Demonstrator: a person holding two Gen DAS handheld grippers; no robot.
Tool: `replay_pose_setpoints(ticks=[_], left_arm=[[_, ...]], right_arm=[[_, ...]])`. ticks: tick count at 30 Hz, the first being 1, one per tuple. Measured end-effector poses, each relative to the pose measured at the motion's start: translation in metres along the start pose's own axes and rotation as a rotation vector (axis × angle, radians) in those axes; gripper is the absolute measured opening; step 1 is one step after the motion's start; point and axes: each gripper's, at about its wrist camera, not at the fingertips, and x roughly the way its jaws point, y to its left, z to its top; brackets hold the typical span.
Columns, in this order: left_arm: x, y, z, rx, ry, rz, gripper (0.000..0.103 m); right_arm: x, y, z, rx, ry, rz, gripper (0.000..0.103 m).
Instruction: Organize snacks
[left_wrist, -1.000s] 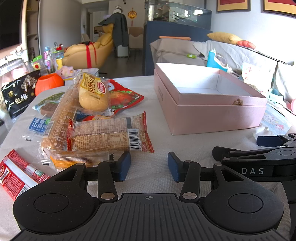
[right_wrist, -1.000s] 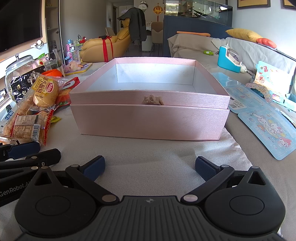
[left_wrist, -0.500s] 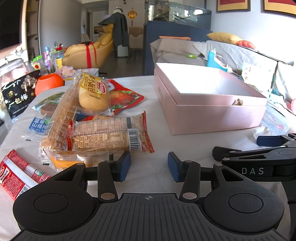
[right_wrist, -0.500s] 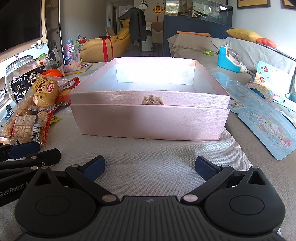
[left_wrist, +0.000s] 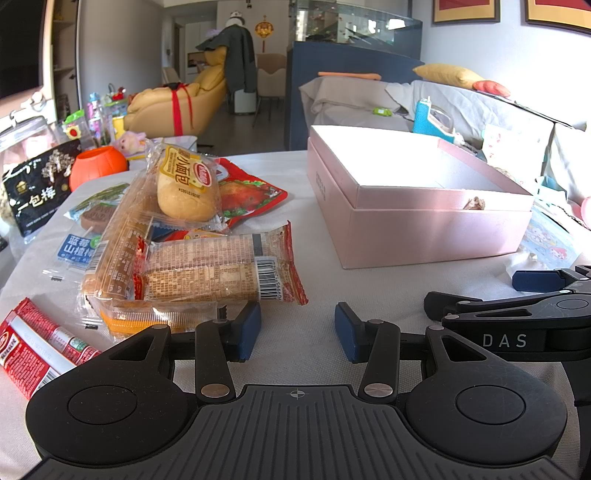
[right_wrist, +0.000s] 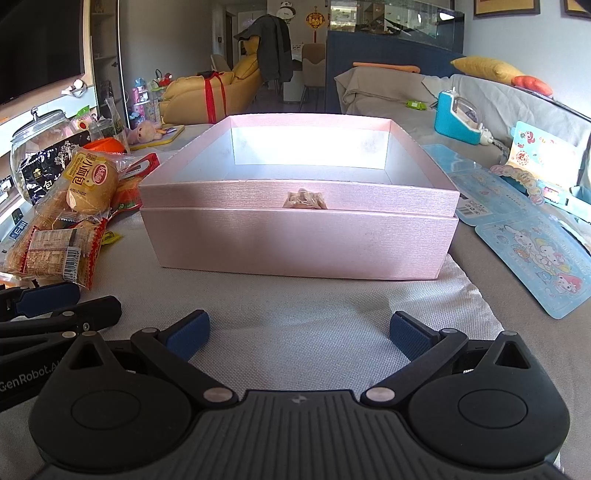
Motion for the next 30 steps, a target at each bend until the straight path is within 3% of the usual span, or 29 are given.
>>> replay_pose_setpoints(ticks=[19,22,27,30], left_arm=[[0.002,0.002,0.0,0.002,0.0,0.0,0.049],[-0.003,-0.002,-0.002,0.022,0.002,-0.009,0.049],[-0.041,0.011,-0.004,-0.016,0.036,-0.099,0.049],[-0.072,0.038,0.002,-0.083,-0.004,-0.074,0.049]], right_arm=[[0.001,0.001,0.002,0.0,0.002,0.001,0.103],[0.0,-0.001,0.01,-0.019,0.058,0.033,0.103],[-0.003,0.002,0.011,0.005,0.15,0.008,0.103],[-0.006,0.003,0.011,-0.013,0.171,0.008,0.103]])
